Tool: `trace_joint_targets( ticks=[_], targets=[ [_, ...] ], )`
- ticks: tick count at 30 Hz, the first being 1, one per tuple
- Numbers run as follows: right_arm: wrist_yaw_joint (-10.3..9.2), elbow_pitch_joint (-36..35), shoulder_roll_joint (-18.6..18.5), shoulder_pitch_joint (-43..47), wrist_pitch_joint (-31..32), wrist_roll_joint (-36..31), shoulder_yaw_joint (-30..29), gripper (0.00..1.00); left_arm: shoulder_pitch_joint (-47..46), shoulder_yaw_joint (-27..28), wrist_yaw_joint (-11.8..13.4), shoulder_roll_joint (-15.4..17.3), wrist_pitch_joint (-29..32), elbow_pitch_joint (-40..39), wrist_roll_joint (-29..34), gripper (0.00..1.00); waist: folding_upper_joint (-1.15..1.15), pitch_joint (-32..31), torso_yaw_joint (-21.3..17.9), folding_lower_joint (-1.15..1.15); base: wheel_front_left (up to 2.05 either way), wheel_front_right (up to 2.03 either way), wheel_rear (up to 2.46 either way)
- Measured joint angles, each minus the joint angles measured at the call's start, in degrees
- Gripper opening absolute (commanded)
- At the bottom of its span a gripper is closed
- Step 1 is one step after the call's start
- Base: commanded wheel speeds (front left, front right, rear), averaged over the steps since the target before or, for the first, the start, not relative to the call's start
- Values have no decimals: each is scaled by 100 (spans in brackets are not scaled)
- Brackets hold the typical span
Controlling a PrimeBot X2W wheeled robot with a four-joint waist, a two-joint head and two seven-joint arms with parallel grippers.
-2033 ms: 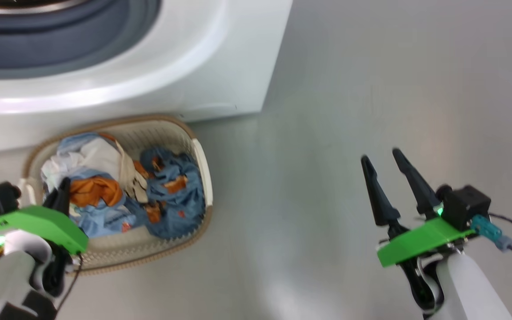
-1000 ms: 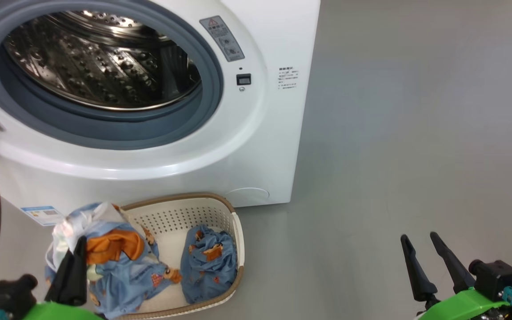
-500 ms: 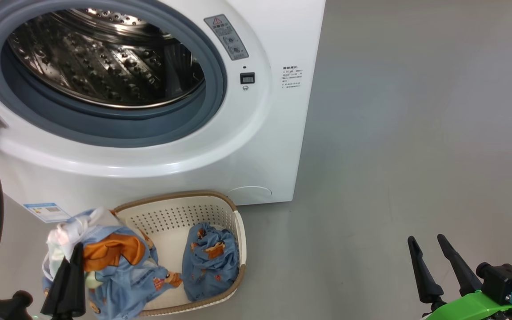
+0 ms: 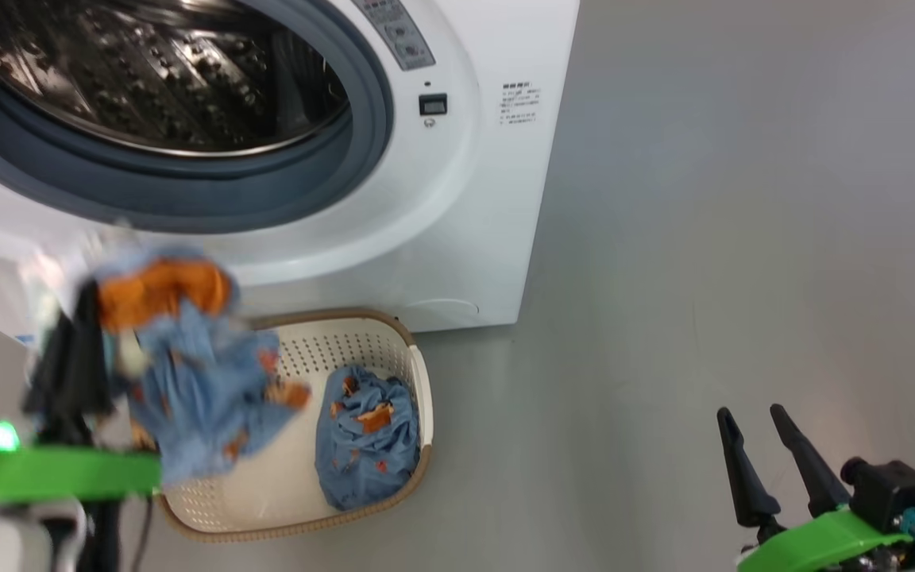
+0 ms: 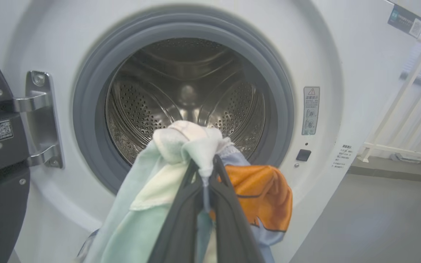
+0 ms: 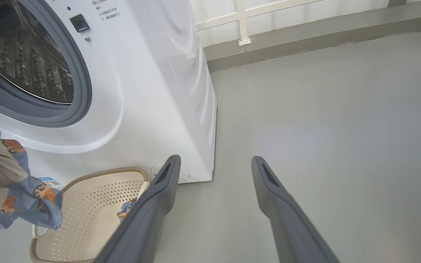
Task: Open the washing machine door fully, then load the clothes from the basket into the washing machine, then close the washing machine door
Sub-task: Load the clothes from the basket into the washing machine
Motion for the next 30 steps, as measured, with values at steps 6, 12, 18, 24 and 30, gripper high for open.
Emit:
trace_joint_targets(
  ticks=[6,12,18,24,30],
  targets=[
    [0,-45,29,-347,-1,-59,26,100,-1352,-130,0,298,-27,167,3,0,0,302,-45,0,0,0,0],
    [0,-87,127,-627,0,-84,185,100,-2460,-177,0,367,-32,1012,-4,0,0,602,-176,0,0,0,0],
    [0,-153,238,-840,0,-98,227,100,-3239,-169,0,508,-32,2278,-12,0,0,915,-391,0,0,0,0],
    [0,-183,361,-928,0,-99,275,100,-3968,-263,0,648,-32,3435,-14,0,0,1231,-642,0,0,0,0],
    [0,-200,393,-1039,0,-99,389,100,-4626,-597,0,757,-32,4649,-78,0,0,1466,-905,0,0,0,0]
  ],
)
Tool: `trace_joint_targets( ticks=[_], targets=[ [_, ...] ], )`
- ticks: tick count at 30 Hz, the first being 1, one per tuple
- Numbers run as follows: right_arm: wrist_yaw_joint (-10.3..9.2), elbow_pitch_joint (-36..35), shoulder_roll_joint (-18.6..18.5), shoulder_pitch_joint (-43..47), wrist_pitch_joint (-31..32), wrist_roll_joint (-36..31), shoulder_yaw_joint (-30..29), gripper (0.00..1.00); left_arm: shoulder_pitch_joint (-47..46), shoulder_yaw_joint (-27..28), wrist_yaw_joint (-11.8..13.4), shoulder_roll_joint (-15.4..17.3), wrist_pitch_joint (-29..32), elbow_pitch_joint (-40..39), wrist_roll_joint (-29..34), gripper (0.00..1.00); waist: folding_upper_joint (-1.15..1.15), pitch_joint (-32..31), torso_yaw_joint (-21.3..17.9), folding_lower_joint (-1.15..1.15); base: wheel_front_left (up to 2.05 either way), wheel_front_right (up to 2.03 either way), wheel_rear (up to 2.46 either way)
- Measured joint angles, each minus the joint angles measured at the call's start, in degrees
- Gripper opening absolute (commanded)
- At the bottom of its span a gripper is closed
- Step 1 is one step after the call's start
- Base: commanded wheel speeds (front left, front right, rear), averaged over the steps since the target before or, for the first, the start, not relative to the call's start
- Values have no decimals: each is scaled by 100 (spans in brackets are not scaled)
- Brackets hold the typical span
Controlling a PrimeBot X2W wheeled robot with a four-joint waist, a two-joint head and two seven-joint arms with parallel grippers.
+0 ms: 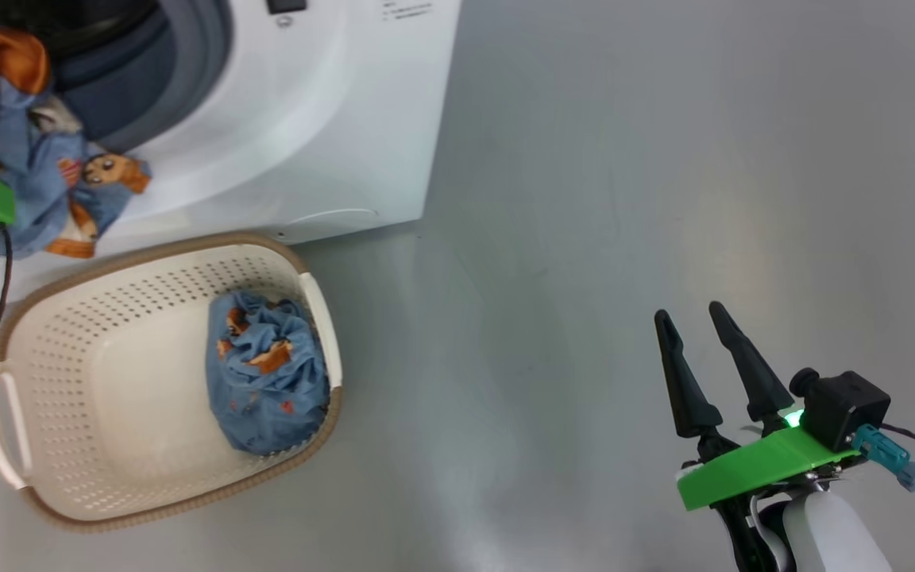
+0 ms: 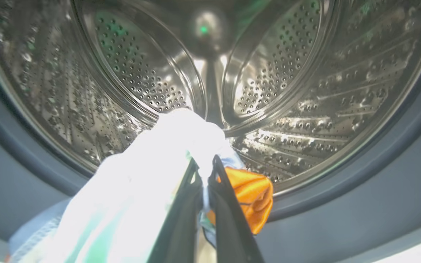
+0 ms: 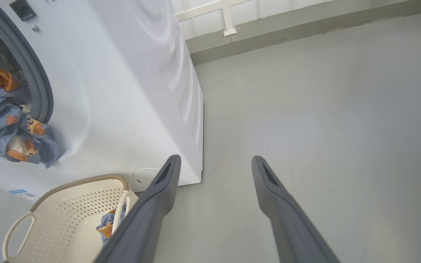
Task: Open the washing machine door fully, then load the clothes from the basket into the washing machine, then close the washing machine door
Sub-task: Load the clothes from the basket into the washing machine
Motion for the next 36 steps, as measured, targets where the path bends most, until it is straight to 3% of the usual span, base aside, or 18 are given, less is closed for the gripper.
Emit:
trace_joint_targets(
  ticks=[7,14,18,22,26,27,28,29,30,31,36],
  targets=[
    [0,-29,8,-41,0,31,152,100,-849,-589,0,157,21,1149,-81,0,0,208,-209,0,0,0,0],
    [0,-51,30,-184,0,145,365,100,-1476,-902,0,389,48,1629,-122,0,0,326,-438,0,0,0,0],
    [0,-113,30,-213,-1,181,377,100,-1754,-818,0,582,31,1072,-19,0,0,419,-526,0,0,0,0],
    [0,-170,32,-228,0,241,377,100,-1850,-92,1,697,1,-164,421,0,0,572,-595,0,0,0,0],
    [0,-190,32,-230,-1,250,378,100,-1739,328,1,622,1,-621,681,0,0,647,-626,0,0,0,0],
    [0,-199,33,-234,0,260,379,100,-1656,509,1,563,0,-668,817,10,0,681,-639,0,0,0,0],
    [0,-199,33,-235,0,269,380,100,-1588,563,1,515,0,-659,880,28,0,691,-642,0,0,0,0],
    [0,-199,33,-235,0,269,380,100,-1588,563,1,515,0,-659,880,52,0,691,-642,0,0,0,0],
    [0,-199,32,-238,0,282,380,100,-1505,598,1,474,-1,-611,910,89,0,693,-641,0,0,0,0],
    [0,-199,32,-240,0,282,386,100,-1441,599,1,438,-1,-491,929,100,0,691,-638,0,0,0,0],
    [0,-199,32,-241,0,282,392,100,-1279,525,1,359,0,-27,995,100,0,674,-600,0,0,0,0]
  ],
)
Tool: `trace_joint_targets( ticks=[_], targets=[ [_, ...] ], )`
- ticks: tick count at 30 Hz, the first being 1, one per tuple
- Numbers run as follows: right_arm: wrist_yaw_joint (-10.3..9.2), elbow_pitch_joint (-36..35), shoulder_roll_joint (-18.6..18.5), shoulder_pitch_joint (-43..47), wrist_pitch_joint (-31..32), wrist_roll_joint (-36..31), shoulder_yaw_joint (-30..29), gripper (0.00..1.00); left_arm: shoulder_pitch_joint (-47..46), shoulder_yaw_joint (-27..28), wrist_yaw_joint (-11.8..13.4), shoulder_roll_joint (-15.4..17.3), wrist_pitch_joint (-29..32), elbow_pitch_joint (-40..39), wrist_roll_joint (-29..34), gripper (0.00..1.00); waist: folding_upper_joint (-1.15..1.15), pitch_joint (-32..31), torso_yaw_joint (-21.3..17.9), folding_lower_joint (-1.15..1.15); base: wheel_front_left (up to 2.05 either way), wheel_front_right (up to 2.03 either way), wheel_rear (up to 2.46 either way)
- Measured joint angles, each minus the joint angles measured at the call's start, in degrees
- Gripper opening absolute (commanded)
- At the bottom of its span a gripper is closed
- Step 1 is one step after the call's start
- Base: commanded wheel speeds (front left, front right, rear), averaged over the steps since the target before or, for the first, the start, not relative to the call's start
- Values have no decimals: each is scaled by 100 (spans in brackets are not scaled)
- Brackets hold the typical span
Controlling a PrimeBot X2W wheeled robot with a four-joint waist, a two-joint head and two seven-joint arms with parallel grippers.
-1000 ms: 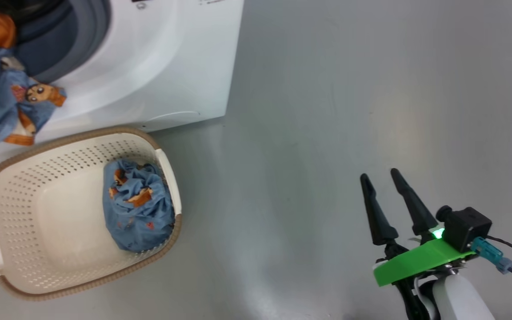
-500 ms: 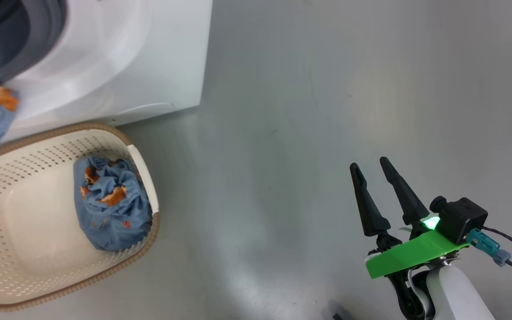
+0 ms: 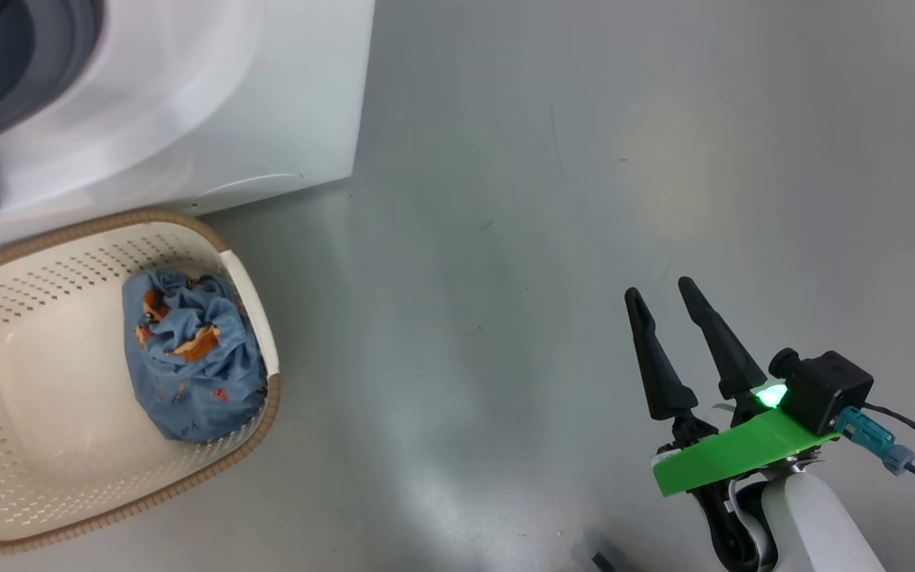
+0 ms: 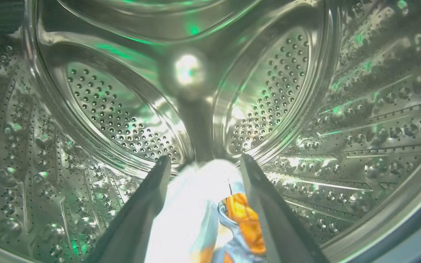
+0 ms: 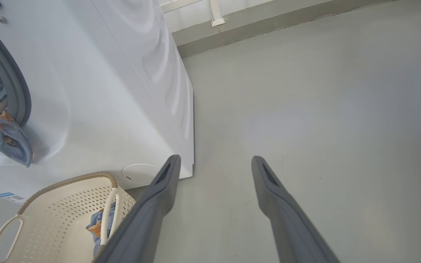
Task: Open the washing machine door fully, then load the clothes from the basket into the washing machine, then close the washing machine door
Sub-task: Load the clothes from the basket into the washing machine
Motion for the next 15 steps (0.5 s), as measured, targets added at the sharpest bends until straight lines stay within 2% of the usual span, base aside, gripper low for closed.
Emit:
trace_joint_targets(
  ticks=[8,15],
  targets=[
    [0,22,0,-73,0,0,-11,100,25,-59,0,-14,-1,181,-178,100,0,-35,82,0,0,0,0],
    [0,19,-1,-120,0,-4,-36,100,606,-42,0,-154,0,51,-347,100,0,-103,202,0,0,0,0]
  ],
)
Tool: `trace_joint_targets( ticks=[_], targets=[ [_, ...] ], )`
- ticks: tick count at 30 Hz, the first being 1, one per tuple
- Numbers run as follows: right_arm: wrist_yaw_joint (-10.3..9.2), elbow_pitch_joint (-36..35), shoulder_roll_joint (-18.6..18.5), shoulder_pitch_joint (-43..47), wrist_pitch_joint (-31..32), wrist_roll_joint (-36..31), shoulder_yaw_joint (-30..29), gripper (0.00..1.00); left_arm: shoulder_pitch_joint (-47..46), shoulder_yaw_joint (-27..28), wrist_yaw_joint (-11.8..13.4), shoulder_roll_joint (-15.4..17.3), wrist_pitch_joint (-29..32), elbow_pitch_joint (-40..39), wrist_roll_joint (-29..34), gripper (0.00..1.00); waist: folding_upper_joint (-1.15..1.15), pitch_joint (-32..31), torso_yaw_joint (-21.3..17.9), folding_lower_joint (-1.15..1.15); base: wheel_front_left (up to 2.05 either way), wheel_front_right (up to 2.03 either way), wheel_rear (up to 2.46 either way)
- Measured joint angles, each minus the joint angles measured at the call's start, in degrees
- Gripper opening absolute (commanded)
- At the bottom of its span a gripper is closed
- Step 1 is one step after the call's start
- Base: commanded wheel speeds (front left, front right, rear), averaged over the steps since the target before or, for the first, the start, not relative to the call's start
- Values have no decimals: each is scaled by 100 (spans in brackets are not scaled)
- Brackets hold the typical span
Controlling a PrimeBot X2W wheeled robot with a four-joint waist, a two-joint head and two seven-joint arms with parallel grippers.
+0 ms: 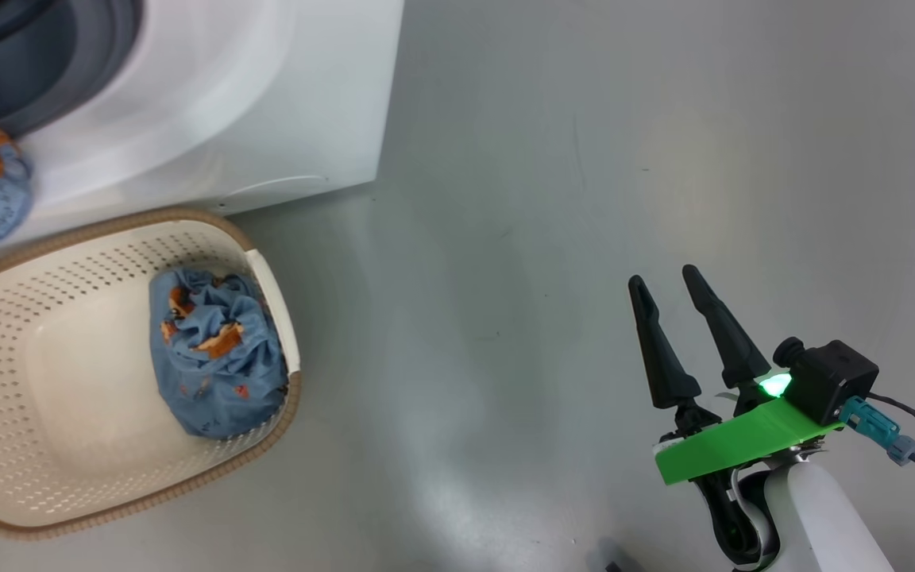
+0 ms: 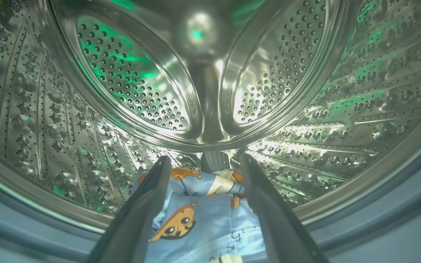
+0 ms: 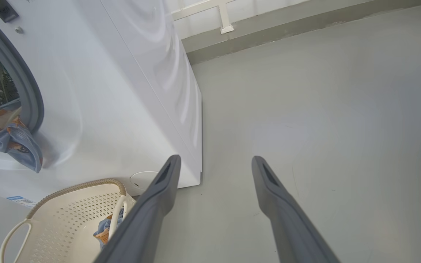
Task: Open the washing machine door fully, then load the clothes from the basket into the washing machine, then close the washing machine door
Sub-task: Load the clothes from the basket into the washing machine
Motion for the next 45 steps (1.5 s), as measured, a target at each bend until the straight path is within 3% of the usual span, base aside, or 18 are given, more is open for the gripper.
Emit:
trace_joint_targets(
  ticks=[25,45],
  targets=[
    [0,64,-5,70,-1,-304,-398,100,3026,188,0,-661,0,-1880,-56,100,0,-498,698,0,0,0,0],
    [0,168,-70,282,0,-413,-370,100,5523,1093,0,-1310,0,-3679,343,100,0,-830,825,0,0,0,0]
  ],
)
